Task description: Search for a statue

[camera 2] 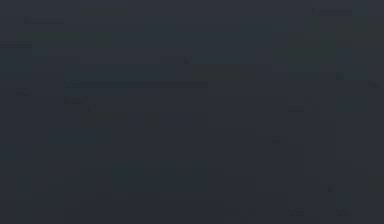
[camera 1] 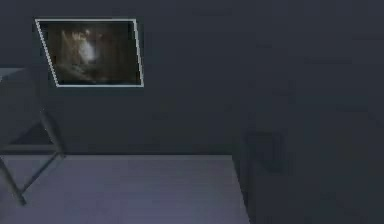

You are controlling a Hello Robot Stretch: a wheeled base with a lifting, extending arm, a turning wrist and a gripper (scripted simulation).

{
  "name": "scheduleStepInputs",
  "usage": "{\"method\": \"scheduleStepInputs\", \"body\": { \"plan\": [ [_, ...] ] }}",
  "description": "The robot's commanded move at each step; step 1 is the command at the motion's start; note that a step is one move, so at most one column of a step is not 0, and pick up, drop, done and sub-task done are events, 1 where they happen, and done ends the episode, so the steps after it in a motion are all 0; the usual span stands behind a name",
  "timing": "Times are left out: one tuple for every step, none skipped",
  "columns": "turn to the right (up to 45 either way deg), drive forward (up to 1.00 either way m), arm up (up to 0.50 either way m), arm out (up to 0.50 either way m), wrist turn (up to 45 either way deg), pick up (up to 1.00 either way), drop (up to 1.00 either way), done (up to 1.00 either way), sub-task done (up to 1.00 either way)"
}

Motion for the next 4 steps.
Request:
{"method": "scheduleStepInputs", "body": {
  "plan": [
    [-45.0, 0.0, 0.0, 0.0, 0.0, 0.0, 0.0, 0.0, 0.0],
    [-42.0, 0.0, 0.0, 0.0, 0.0, 0.0, 0.0, 0.0, 0.0],
    [-3.0, 0.0, 0.0, 0.0, 0.0, 0.0, 0.0, 0.0, 0.0],
    [0.0, 0.1, 0.0, 0.0, 0.0, 0.0, 0.0, 0.0, 0.0]
  ]
}}
